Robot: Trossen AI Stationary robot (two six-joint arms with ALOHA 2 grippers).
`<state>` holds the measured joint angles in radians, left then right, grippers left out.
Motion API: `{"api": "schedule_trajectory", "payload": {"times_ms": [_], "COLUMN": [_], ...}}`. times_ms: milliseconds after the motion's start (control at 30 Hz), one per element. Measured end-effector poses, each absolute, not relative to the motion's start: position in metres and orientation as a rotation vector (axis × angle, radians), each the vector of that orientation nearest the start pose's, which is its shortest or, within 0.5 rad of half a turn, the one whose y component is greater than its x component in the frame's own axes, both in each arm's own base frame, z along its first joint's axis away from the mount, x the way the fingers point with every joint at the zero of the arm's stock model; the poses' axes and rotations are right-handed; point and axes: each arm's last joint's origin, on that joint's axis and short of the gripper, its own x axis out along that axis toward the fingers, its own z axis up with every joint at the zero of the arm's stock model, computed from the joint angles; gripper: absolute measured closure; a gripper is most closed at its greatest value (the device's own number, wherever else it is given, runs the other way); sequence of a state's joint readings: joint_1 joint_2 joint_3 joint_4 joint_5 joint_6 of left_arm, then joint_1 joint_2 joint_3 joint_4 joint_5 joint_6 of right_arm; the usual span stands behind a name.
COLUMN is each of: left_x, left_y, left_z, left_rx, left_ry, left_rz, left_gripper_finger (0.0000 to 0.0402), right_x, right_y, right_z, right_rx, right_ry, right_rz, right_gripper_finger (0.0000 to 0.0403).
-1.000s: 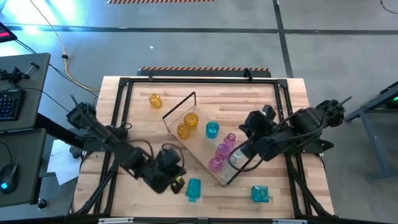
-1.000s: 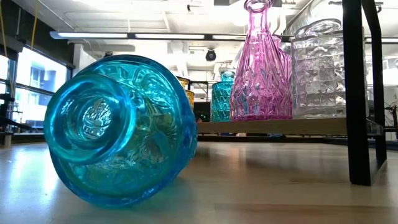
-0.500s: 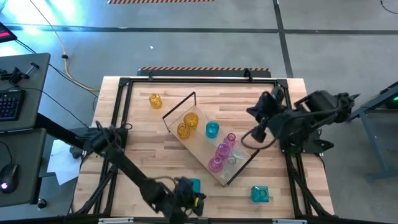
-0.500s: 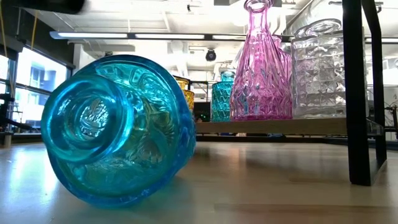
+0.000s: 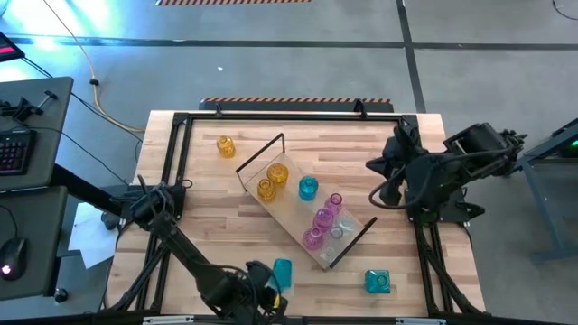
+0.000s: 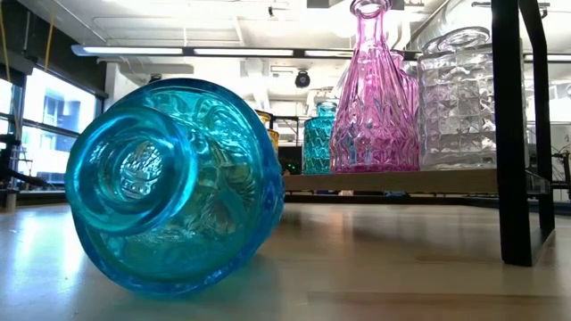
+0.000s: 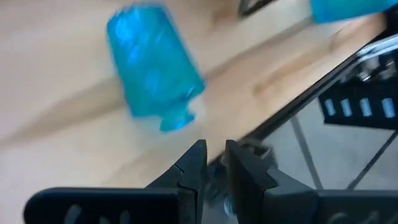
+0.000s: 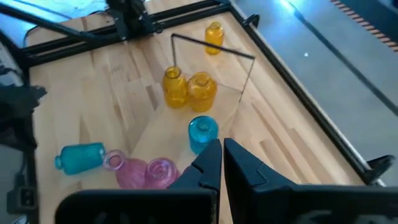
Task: Sort vases onto shelf
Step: Put the left blue crystal vase on the shelf
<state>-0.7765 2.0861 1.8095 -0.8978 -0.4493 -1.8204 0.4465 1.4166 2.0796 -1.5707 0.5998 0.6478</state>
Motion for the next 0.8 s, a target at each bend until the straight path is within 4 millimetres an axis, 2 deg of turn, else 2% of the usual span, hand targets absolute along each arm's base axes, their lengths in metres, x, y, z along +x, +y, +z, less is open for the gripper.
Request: {"api": "schedule_trajectory", "payload": {"times_ms": [167, 300, 500, 633, 800], "left_x": [0.321, 0.32, 0.327, 0.333, 0.342], "left_y": [-0.302, -0.302, -0.306, -0.311, -0.313], "left_z": [0.237, 0.236, 0.223, 0.21, 0.202], "left_rx": [-1.085, -1.139, -1.188, -1.198, -1.219], "left_ry": [0.962, 0.985, 1.03, 1.027, 1.003], "left_rz": [0.587, 0.616, 0.621, 0.61, 0.591], "left_gripper_finger": [0.0351, 0.0351, 0.0347, 0.0321, 0.0258], "right_x": [0.181, 0.181, 0.181, 0.18, 0.181], "right_y": [0.069, 0.069, 0.069, 0.069, 0.069], "right_z": [0.49, 0.49, 0.49, 0.49, 0.49], "right_rx": [0.136, 0.111, 0.075, 0.053, 0.036], "right_ry": [0.706, 0.71, 0.716, 0.72, 0.723], "right_rz": [-0.366, -0.357, -0.343, -0.334, -0.328], "right_gripper_finger": [0.0403, 0.0403, 0.0403, 0.0403, 0.0403]}}
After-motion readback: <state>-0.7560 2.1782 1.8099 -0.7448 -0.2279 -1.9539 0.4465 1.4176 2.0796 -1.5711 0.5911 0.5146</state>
